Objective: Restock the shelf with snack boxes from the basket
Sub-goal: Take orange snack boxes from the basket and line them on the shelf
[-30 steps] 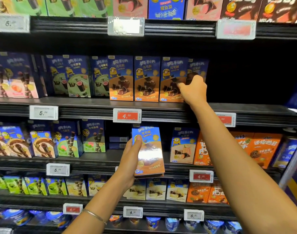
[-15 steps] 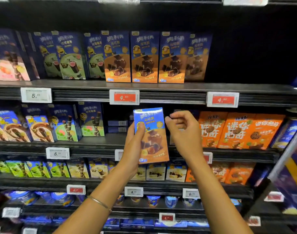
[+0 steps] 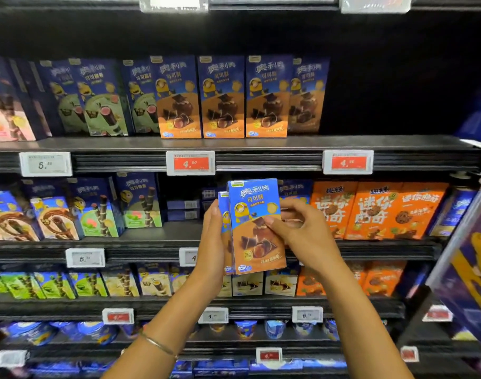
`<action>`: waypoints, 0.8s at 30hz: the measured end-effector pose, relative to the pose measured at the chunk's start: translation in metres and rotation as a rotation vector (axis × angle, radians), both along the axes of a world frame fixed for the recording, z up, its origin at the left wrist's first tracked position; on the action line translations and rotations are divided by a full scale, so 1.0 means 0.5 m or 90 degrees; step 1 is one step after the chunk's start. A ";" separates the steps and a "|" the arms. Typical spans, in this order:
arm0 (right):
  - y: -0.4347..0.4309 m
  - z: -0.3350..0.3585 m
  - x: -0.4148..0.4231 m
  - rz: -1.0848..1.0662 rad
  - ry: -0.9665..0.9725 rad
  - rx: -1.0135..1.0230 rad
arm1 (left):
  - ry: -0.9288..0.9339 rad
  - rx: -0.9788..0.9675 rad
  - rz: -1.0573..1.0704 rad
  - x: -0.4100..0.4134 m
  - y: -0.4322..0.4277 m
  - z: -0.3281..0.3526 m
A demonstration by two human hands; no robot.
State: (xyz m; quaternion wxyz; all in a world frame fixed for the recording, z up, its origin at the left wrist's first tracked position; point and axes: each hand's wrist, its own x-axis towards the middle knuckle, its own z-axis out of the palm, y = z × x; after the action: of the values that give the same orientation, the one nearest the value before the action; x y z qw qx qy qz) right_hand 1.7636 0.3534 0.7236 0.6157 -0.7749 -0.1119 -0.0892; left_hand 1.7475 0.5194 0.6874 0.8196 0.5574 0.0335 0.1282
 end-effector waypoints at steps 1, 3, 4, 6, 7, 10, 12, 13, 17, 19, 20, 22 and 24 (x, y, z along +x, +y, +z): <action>-0.010 0.010 -0.004 0.003 -0.009 0.007 | 0.003 -0.001 0.004 0.003 -0.002 -0.002; -0.030 0.037 -0.015 0.011 -0.032 0.010 | 0.004 0.013 0.024 0.012 -0.005 -0.010; -0.039 0.053 -0.020 0.020 -0.043 0.016 | 0.010 0.023 0.033 0.017 -0.007 -0.015; -0.056 0.088 -0.031 0.035 -0.061 0.045 | 0.026 0.048 0.041 0.022 -0.012 -0.023; -0.064 0.109 -0.036 0.037 -0.073 0.057 | 0.028 0.061 0.041 0.022 -0.015 -0.025; -0.082 0.176 -0.033 0.006 -0.134 0.071 | 0.019 0.088 0.037 0.017 -0.026 -0.023; -0.091 0.218 -0.011 -0.032 -0.174 0.098 | 0.007 0.089 0.029 0.014 -0.033 -0.021; -0.094 0.238 0.006 -0.058 -0.192 0.112 | 0.003 0.089 0.023 0.013 -0.035 -0.020; -0.105 0.298 0.085 -0.132 -0.192 0.172 | -0.022 0.115 0.001 0.007 -0.037 -0.010; -0.108 0.318 0.122 -0.134 -0.166 0.207 | -0.028 0.121 -0.003 0.004 -0.037 0.000; -0.108 0.326 0.140 -0.137 -0.158 0.212 | -0.029 0.123 -0.003 0.003 -0.037 0.006; -0.108 0.336 0.176 -0.161 -0.170 0.198 | -0.035 0.121 0.000 0.002 -0.037 0.019; -0.107 0.335 0.208 -0.213 -0.208 0.150 | -0.044 0.116 0.000 0.000 -0.038 0.029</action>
State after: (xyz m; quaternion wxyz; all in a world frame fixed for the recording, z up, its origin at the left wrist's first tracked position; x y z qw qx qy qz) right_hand 1.8677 0.3001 0.8911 0.6521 -0.6810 -0.0691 -0.3260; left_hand 1.7477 0.5003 0.7020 0.7660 0.6250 -0.0067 0.1501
